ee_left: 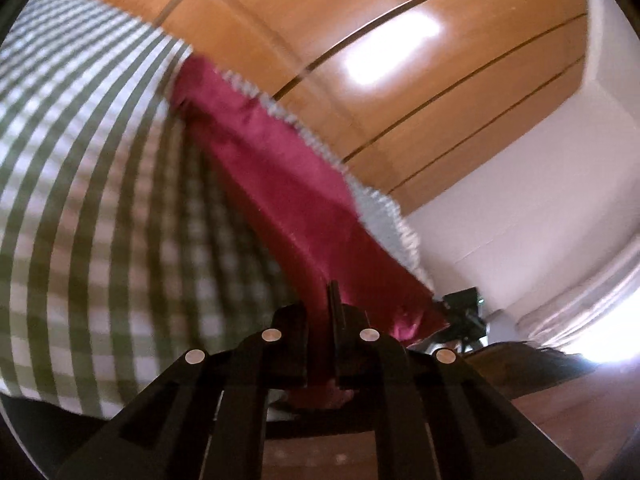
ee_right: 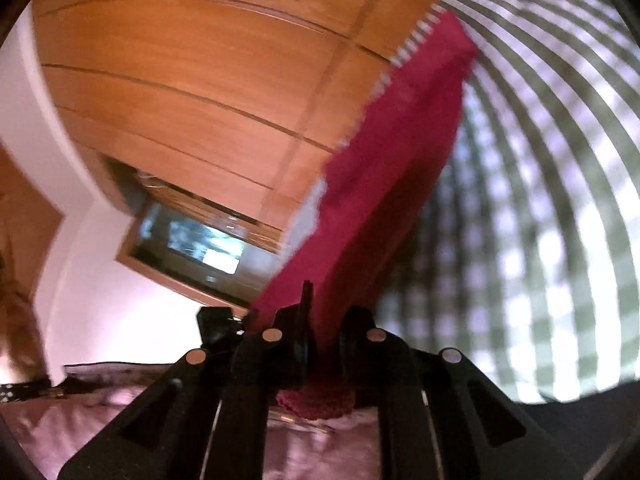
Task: Fold small clothes
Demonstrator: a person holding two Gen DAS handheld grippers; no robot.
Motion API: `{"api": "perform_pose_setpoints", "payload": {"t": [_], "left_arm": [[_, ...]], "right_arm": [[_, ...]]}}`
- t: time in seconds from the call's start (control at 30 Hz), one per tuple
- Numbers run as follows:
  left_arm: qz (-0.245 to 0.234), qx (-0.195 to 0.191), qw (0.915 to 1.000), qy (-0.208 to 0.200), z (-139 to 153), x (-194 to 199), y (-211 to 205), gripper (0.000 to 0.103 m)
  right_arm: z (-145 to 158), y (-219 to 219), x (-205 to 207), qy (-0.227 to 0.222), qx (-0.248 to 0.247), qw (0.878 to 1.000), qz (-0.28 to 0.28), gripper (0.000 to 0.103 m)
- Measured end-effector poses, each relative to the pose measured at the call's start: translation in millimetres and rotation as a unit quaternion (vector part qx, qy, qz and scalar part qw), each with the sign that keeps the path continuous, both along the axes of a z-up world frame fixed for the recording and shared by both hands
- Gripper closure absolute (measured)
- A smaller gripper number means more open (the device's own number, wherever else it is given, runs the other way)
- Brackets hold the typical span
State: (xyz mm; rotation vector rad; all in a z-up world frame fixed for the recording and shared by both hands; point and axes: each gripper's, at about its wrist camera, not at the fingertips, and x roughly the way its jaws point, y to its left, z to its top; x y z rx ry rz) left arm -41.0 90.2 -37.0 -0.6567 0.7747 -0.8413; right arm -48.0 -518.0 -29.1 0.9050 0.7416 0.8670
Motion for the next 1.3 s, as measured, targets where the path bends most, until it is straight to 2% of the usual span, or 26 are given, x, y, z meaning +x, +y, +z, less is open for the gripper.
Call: {"api": "perform_pose_setpoints", "payload": {"t": [0.13, 0.23, 0.3, 0.37, 0.47, 0.5, 0.57, 0.6, 0.63, 0.7, 0.77, 0.8, 0.83, 0.9, 1.0, 1.1, 1.17, 1.2, 1.23, 1.3], "left_arm": [[0.001, -0.049, 0.9977, -0.047, 23.8, -9.3, 4.3, 0.096], [-0.002, -0.098, 0.9915, -0.086, 42.6, -19.0, 8.5, 0.103], [-0.007, -0.134, 0.9846, -0.112, 56.9, -25.5, 16.1, 0.103], [0.004, -0.114, 0.985, -0.129, 68.7, -29.2, 17.5, 0.103], [0.013, -0.066, 0.9939, -0.087, 58.9, -17.0, 13.3, 0.103], [0.029, -0.041, 0.9974, -0.052, 46.7, -8.2, 12.3, 0.103], [0.036, -0.011, 0.9993, 0.0, 24.7, 3.6, 9.0, 0.079], [0.041, 0.027, 0.9984, 0.028, 11.9, 9.2, 4.9, 0.039], [0.045, 0.064, 0.9959, 0.047, 2.7, 12.4, 1.1, 0.022], [0.038, 0.12, 0.9891, 0.076, -16.6, 15.8, -4.6, 0.022], [0.043, 0.159, 0.9795, 0.116, -33.3, 20.3, -2.3, 0.022], [0.041, 0.164, 0.9765, 0.133, -39.0, 21.1, 0.9, 0.022], [0.04, 0.164, 0.9746, 0.147, -44.5, 21.6, 3.9, 0.023], [0.032, 0.139, 0.9761, 0.164, -50.4, 19.2, 14.8, 0.023], [-0.009, 0.098, 0.974, 0.204, -63.9, 15.8, 21.9, 0.022], [-0.039, 0.062, 0.9673, 0.243, -84.0, 10.2, 17.1, 0.022], [-0.055, 0.058, 0.9635, 0.256, -92.5, 10.1, 7.2, 0.045], [-0.067, 0.067, 0.9619, 0.257, -93.2, 5.5, 1.7, 0.077], [-0.068, 0.068, 0.9635, 0.25, -90.6, 5.0, -2.2, 0.096], [-0.064, 0.037, 0.9713, 0.226, -74.3, 3.1, 2.7, 0.096]], "right_arm": [[18.8, 3.9, -1.8, -0.051, 0.063, 0.996, 0.02, 0.094], [33.9, 11.9, -3.1, -0.084, 0.093, 0.991, 0.041, 0.094], [41.8, 12.0, -2.2, -0.096, 0.111, 0.988, 0.055, 0.094], [49.2, 18.2, -0.4, -0.104, 0.111, 0.986, 0.064, 0.094], [52.8, 22.8, 4.0, -0.104, 0.103, 0.987, 0.065, 0.094], [49.1, 20.4, 2.1, -0.099, 0.106, 0.988, 0.06, 0.094], [46.2, 13.7, -4.7, -0.09, 0.108, 0.989, 0.05, 0.094], [44.4, 7.8, -4.8, -0.085, 0.108, 0.99, 0.041, 0.094], [42.9, 5.7, -4.2, -0.082, 0.11, 0.99, 0.036, 0.094], [39.2, -1.8, -6.0, -0.079, 0.114, 0.99, 0.029, 0.094], [38.8, -3.3, -6.2, -0.079, 0.114, 0.99, 0.029, 0.094], [37.9, -3.8, -6.5, -0.079, 0.114, 0.99, 0.03, 0.094], [36.9, -4.4, -6.2, -0.08, 0.113, 0.99, 0.031, 0.094], [37.0, -4.3, -7.5, -0.08, 0.11, 0.99, 0.034, 0.094], [37.8, -4.2, -8.6, -0.079, 0.114, 0.99, 0.032, 0.094], [35.4, -3.2, -5.9, -0.076, 0.116, 0.99, 0.029, 0.094], [35.8, -3.0, -5.7, -0.075, 0.114, 0.99, 0.028, 0.094], [36.1, -3.4, -6.1, -0.074, 0.113, 0.99, 0.028, 0.094], [36.2, -3.3, -6.1, -0.074, 0.111, 0.991, 0.027, 0.094], [38.3, -4.0, -8.0, -0.076, 0.107, 0.991, 0.023, 0.094]]}}
